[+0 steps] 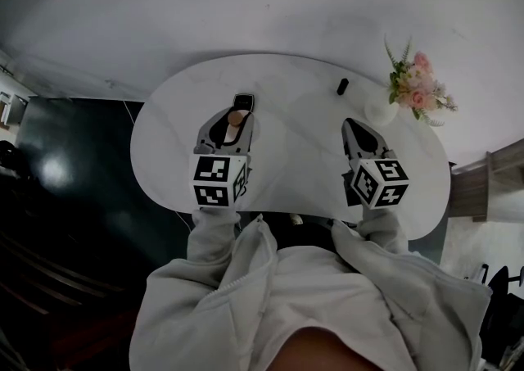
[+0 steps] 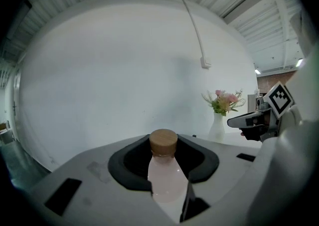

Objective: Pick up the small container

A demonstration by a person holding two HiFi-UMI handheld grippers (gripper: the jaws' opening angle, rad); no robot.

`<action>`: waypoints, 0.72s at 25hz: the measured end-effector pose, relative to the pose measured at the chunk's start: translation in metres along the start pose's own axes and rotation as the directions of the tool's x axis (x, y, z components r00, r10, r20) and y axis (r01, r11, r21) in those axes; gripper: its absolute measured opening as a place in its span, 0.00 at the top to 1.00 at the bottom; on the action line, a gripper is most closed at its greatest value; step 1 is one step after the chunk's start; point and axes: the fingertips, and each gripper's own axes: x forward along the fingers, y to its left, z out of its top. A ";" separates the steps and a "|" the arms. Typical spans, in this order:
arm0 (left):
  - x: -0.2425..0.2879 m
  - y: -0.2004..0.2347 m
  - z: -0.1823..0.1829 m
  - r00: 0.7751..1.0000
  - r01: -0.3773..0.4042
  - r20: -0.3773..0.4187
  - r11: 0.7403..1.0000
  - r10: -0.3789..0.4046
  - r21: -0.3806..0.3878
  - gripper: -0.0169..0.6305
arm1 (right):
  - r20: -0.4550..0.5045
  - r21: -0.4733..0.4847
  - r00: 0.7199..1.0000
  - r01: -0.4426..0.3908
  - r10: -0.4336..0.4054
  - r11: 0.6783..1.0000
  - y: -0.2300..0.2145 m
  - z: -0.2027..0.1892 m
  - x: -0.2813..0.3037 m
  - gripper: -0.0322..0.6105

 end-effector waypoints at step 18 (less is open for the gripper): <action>-0.016 0.000 0.011 0.998 0.005 0.064 0.999 -0.003 -0.038 0.77 | 0.081 -0.056 0.995 0.061 -0.057 0.997 -0.005 0.025 -0.006 0.87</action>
